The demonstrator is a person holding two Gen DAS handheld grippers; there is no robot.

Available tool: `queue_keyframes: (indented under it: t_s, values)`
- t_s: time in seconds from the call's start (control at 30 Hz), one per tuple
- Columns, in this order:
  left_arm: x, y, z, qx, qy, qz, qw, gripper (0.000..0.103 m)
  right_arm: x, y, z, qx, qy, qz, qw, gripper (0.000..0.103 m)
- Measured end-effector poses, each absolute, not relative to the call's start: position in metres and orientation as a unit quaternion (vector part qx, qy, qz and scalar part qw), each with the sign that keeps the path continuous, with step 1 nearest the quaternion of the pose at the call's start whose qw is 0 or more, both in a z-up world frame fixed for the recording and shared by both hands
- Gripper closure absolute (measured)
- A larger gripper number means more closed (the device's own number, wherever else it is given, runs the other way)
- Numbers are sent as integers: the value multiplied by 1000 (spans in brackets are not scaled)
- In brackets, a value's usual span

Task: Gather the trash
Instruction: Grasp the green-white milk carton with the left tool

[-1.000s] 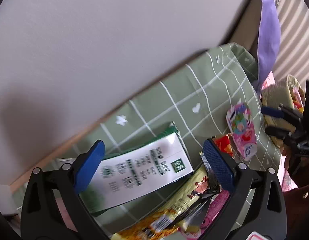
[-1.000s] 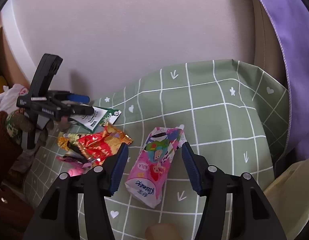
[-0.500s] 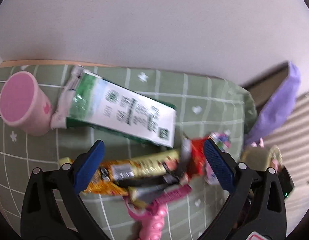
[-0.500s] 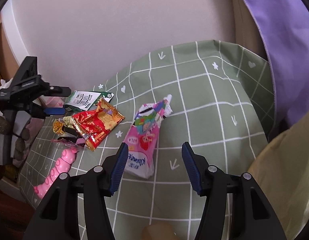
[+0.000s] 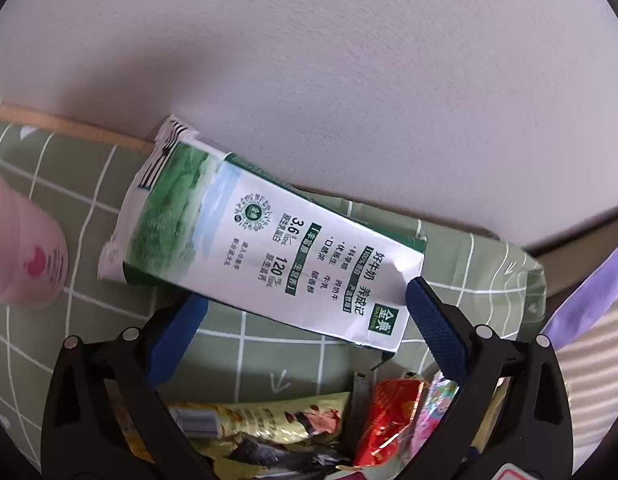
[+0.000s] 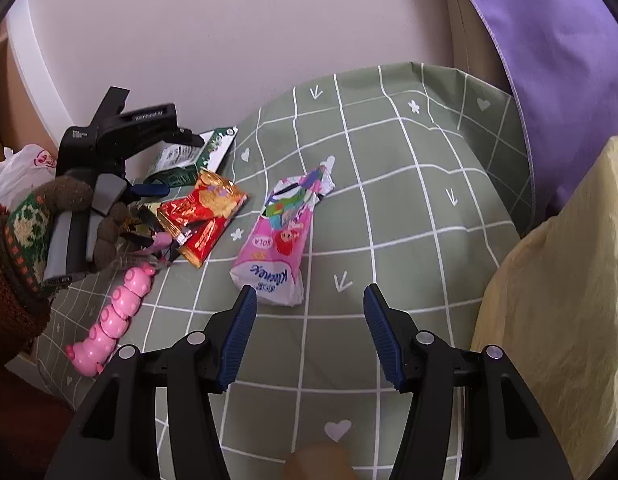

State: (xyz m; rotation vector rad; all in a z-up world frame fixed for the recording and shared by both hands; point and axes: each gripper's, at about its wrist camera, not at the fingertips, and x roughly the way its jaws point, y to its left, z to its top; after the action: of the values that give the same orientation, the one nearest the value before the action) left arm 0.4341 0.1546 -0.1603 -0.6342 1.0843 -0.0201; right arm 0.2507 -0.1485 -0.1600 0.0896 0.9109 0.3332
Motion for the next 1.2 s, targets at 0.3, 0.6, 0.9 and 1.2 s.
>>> queue_keyframes:
  t_s: [0.3,0.6,0.9,1.2]
  values:
    - [404,110,-92,-82,422,-163,888,9,258,-149,-145,20,415,191,889,50]
    - [464,119,-121,-20,496,-231,837,9,252,-139,-146,4,419,213,883,50]
    - [429,98,-134,160,549,-313,758,9,252,-150,-151,41,424,197,883,50]
    - [437,68,-156,188,562,-316,741,9,243,-142,-145,15,428,178,886,50]
